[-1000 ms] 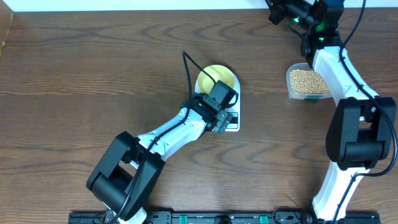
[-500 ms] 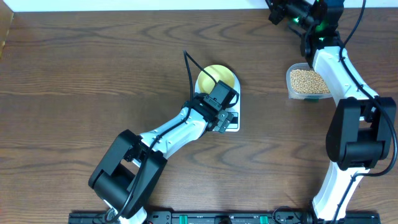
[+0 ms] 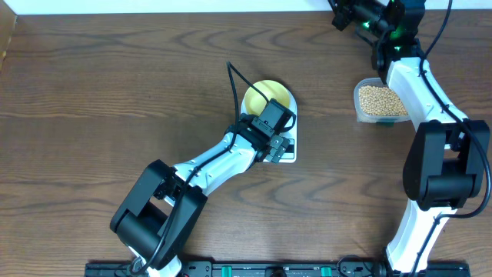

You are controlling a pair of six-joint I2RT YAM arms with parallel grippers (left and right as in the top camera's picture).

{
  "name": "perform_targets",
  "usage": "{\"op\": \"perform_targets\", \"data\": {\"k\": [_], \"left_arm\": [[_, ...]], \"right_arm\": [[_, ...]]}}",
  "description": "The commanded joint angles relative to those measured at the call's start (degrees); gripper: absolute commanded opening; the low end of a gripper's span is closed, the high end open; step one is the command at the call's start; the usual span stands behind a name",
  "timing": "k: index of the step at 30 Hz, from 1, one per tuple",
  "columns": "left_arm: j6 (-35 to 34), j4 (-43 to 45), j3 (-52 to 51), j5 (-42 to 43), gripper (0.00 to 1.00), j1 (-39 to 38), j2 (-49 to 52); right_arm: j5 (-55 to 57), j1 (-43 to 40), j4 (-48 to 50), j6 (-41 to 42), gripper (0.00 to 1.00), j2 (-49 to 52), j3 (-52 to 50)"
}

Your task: Scoop item into bowl and weigh 50g on scale

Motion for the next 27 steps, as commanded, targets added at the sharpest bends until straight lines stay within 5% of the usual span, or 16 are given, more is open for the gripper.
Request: {"op": "perform_targets", "data": {"k": [1,15,27], "left_arm": [[0.17,-0.59,0.33,-0.15,0.96,0.17,-0.79],[-0.72,-5.31,0.33,-0.15,0.96,0.17,-7.96],[-14.10,-6.16,0.33,-0.11,0.96,0.17,-13.49]], "right_arm": [[0.57,-0.46,0.11,-0.83,0.01,0.39,1.18],[0.55,-0.76,0.07,-1.66,0.01,0.39,1.18],[0.59,-1.27,-2.73,-1.70,0.01,0.39,1.18]]}}
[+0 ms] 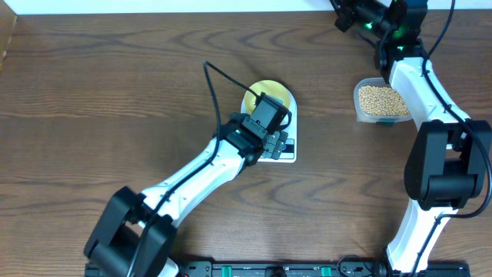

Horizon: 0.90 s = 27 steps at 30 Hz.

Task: Scoop item into bowl and weigh 50g on scale
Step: 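Lift the left gripper back away from the scale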

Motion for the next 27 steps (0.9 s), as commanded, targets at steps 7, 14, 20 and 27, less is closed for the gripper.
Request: {"op": "perform_targets", "data": {"k": [7,14,20,27], "left_arm": [[-3.34,-6.38,0.35,-0.07,0.98,1.81,-11.10],[6.01,-11.78,0.35,10.86,0.98,7.85,-17.18],[14.25,-11.82,0.35,22.53,0.97,13.51,-17.75],[14.97,-11.82,0.35,23.63,0.98,16.92,-17.73]], "right_arm": [[0.52,-0.61,-0.02,-2.95,0.01,0.39,1.18],[0.50,-0.70,0.39,-4.00,0.01,0.39,1.18],[0.52,-0.70,0.59,-4.00,0.01,0.39,1.18],[0.50,-1.20,0.59,-3.98,0.01,0.39,1.18]]}}
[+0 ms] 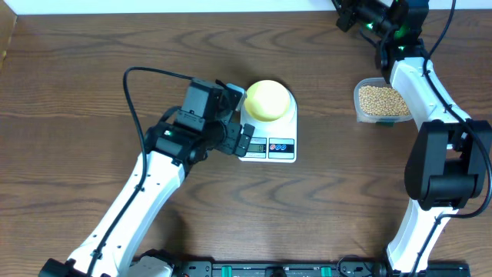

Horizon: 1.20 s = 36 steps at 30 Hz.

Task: Scoop item into bowl and weigh 50g on scale
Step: 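Lift the left gripper back away from the scale, then pull the left gripper further back to the left of the scale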

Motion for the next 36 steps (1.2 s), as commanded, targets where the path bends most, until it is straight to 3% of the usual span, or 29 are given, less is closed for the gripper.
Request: {"op": "perform_targets", "data": {"k": [1,36], "left_arm": [[2.08,-0.02,0.35,2.49,0.97,0.92,-0.31],[2.08,-0.02,0.35,2.51,0.98,0.92,-0.33]], "right_arm": [[0.48,-1.14,0.31,-0.90,0.01,0.39,1.18],[4.28,-2.75,-0.11,-0.68,0.01,0.39,1.18]]}}
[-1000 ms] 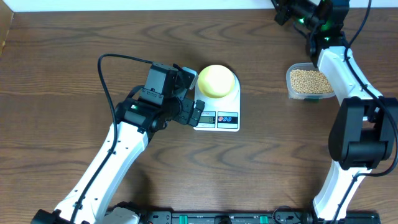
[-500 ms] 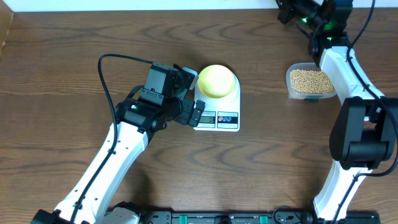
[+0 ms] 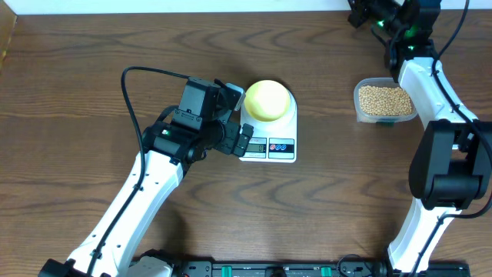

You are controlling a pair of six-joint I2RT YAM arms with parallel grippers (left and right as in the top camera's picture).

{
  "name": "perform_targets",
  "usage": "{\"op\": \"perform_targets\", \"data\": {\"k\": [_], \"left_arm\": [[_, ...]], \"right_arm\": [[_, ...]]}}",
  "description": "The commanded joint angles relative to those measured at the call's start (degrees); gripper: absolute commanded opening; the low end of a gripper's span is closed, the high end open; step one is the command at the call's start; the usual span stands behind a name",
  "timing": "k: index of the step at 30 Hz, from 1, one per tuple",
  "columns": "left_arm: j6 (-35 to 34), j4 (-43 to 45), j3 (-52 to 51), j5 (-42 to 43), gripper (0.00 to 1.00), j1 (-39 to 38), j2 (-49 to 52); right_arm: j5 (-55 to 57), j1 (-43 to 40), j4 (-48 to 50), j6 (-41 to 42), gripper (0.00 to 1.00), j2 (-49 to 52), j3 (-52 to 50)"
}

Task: Scoop item into bowl and weigh 50g on scale
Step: 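Pull the left gripper further back to the left of the scale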

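Note:
A yellow bowl [image 3: 268, 98] sits on the white scale [image 3: 278, 129], whose display and buttons face the front edge. My left gripper [image 3: 239, 115] is just left of the scale with its dark fingers apart, one at the scale's front-left corner and one by the bowl's left side, holding nothing. A clear container of tan beans [image 3: 382, 101] stands to the right. My right gripper [image 3: 361, 12] is high at the back right edge, beyond the container; its fingers are too dark and cut off to read. No scoop is in view.
A black cable [image 3: 134, 77] loops from the left arm over the table to the left of the scale. The right arm's white links [image 3: 430, 85] run along the right side, next to the bean container.
My right gripper and upper arm have shifted a little to the right at the back edge. The left gripper, bowl, scale and beans stay where they were.
My left gripper first lay over the scale's front, covering part of the bowl and the display. It was still there 2.1 s ago with the arm stretched further. By 1.2 s ago it was left of the scale, bowl and display uncovered, and it remains there now.

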Motion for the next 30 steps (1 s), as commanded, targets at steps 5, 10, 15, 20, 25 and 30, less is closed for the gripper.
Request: {"op": "perform_targets", "data": {"k": [5,10,15,20,25,30], "left_arm": [[0.96,-0.02,0.35,0.87,0.98,0.20,-0.31],[0.96,-0.02,0.35,0.87,0.98,0.20,-0.31],[0.94,0.02,0.35,0.87,0.98,0.20,-0.31],[0.96,-0.04,0.35,0.90,0.98,0.20,-0.31],[0.96,0.31,0.35,-1.20,0.97,0.20,-0.33],[1.31,3.04,0.35,-1.22,0.98,0.15,-0.33]], "right_arm": [[0.79,-0.68,1.92,-0.63,0.01,0.37,1.18],[0.85,-0.81,2.86,-0.68,0.01,0.37,1.18],[0.85,-0.83,2.86,-0.68,0.01,0.37,1.18],[0.83,-0.90,2.86,-0.68,0.01,0.37,1.18],[0.79,-1.03,2.84,-0.63,0.01,0.37,1.18],[0.81,-1.11,2.64,-0.66,0.01,0.37,1.18]]}}
